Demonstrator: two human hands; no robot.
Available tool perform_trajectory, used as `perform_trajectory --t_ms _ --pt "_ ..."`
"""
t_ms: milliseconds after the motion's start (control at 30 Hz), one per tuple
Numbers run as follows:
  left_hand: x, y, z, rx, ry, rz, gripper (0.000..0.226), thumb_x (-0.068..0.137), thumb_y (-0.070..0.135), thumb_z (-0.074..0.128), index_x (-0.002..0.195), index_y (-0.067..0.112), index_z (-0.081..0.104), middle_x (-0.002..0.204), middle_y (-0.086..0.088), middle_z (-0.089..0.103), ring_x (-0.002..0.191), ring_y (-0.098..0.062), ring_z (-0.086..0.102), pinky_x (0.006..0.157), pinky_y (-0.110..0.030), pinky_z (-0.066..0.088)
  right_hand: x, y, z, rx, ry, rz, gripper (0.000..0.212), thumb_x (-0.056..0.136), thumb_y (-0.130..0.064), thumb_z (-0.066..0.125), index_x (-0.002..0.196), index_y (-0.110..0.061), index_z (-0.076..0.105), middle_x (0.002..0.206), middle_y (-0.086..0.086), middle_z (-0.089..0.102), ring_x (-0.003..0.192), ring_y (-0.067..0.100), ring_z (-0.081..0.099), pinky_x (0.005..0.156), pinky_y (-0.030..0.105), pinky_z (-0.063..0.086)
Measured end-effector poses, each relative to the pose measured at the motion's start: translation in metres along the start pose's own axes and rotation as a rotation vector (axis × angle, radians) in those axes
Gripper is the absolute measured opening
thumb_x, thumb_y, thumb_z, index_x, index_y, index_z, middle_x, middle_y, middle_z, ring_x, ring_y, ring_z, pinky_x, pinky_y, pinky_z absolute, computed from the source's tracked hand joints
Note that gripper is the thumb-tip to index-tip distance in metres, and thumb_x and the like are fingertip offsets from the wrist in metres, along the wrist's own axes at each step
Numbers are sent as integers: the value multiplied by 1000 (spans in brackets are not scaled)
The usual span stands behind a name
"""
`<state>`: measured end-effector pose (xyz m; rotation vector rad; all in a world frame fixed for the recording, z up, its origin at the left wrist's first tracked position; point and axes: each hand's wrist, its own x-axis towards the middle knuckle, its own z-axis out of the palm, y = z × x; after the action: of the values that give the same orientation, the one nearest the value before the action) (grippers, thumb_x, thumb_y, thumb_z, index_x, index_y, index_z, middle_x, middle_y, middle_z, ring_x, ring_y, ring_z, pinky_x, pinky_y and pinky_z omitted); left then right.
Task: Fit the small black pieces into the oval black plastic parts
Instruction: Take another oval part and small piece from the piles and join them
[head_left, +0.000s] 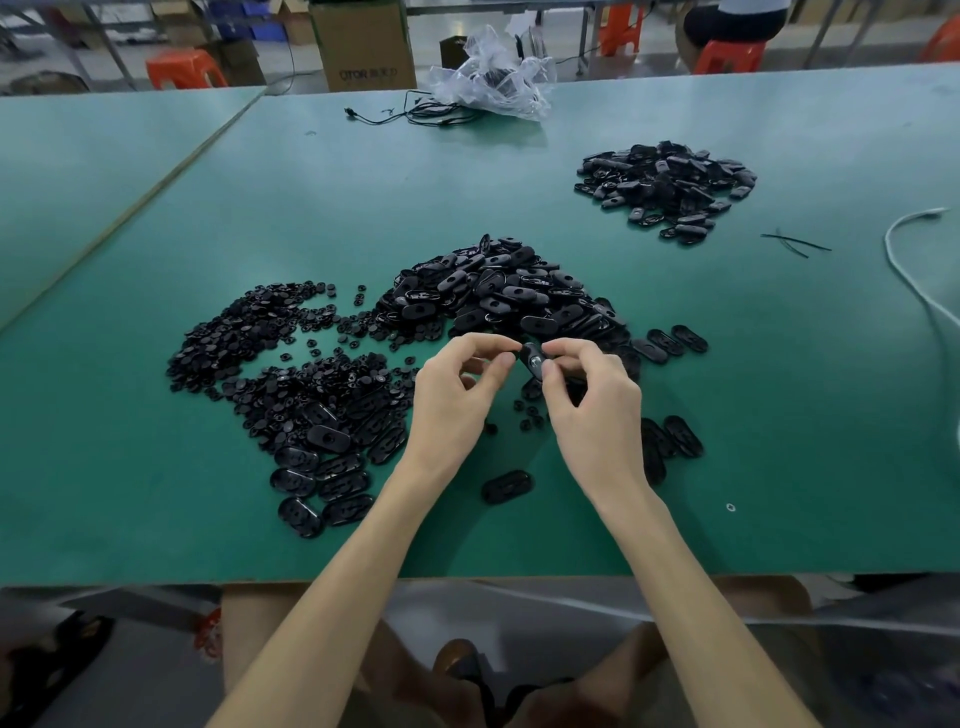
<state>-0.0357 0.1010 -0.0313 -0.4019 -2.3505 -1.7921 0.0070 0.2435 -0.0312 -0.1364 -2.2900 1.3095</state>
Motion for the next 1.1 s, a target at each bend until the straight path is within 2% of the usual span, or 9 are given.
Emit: perform_trajectory --t_ms 133,200,267,367,500,700,867,1100 --pt "0 -1 0 3 4 24 15 98 12 70 101 26 76 100 10 72 89 -11 65 77 -41 55 -1 0 0 38 -25 -10 17 101 -17 64 115 -25 70 89 -20 63 104 13 61 86 6 41" --pt "0 -1 -1 7 13 44 16 98 11 70 99 26 75 106 9 70 95 -10 65 77 -36 55 -1 0 0 56 -52 -24 17 101 -17 64 113 -28 68 84 -15 67 103 15 61 88 15 45" --pt "1 -2 -1 -26 0 40 14 98 9 70 99 22 75 111 7 72 101 -11 68 82 -33 57 -2 -1 0 69 -77 -36 16 101 -17 65 110 -30 67 88 -16 68 102 16 61 88 21 48" --pt "2 -2 0 -95 -64 33 9 99 5 68 102 11 74 102 1 76 93 -17 72 83 -32 58 -2 -2 -1 83 -76 -40 15 101 -15 66 105 -29 66 86 -16 67 100 10 62 84 12 46" --pt "1 -3 0 -128 -60 33 7 95 6 73 101 9 75 93 0 78 83 -18 74 79 -27 58 -2 -2 -2 98 -65 -22 15 100 -15 68 103 -29 67 101 -6 63 94 1 62 82 4 43" --pt "1 -5 1 -135 -45 9 9 94 7 75 99 13 77 92 0 79 81 -21 74 80 -34 62 -3 0 1 -1 -41 -97 8 98 -15 70 102 -22 69 91 -19 62 101 4 57 87 9 43" --pt "1 -5 1 -119 -51 16 9 92 6 76 98 13 78 90 1 78 79 -19 74 77 -30 60 -2 2 1 -38 -30 -125 1 100 -21 69 100 -21 69 90 -21 63 102 4 54 86 10 43" --pt "2 -3 -1 -160 -83 -5 11 91 3 76 97 12 78 91 -1 79 81 -15 74 77 -25 59 -2 1 1 -10 -23 -121 4 102 -22 66 100 -19 67 88 -24 56 98 12 58 83 13 45"
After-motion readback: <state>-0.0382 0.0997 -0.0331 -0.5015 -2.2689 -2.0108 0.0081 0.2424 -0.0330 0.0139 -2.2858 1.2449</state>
